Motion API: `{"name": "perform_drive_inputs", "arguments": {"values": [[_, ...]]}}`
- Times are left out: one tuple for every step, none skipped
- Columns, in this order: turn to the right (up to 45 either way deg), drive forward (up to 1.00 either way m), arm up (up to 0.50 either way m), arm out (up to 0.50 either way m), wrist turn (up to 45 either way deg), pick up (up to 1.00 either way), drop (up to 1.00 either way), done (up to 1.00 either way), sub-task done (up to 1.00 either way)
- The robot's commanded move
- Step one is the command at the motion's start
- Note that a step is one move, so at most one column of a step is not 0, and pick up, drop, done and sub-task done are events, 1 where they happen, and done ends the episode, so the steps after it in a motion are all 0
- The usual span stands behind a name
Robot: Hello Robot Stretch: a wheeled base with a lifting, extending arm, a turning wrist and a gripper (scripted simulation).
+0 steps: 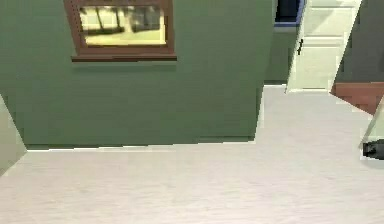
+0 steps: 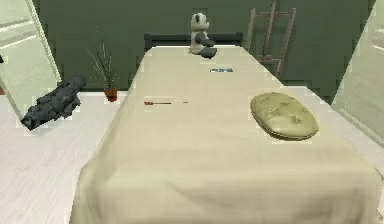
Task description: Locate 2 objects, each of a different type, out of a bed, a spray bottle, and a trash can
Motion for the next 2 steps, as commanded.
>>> {"name": "perform_drive_inputs", "arguments": {"values": [[-3.0, 0.0, 0.0, 0.0, 0.0, 0.0, 0.0, 0.0, 0.0], [0.0, 0.7, 0.0, 0.0, 0.0, 0.0, 0.0, 0.0, 0.0]]}}
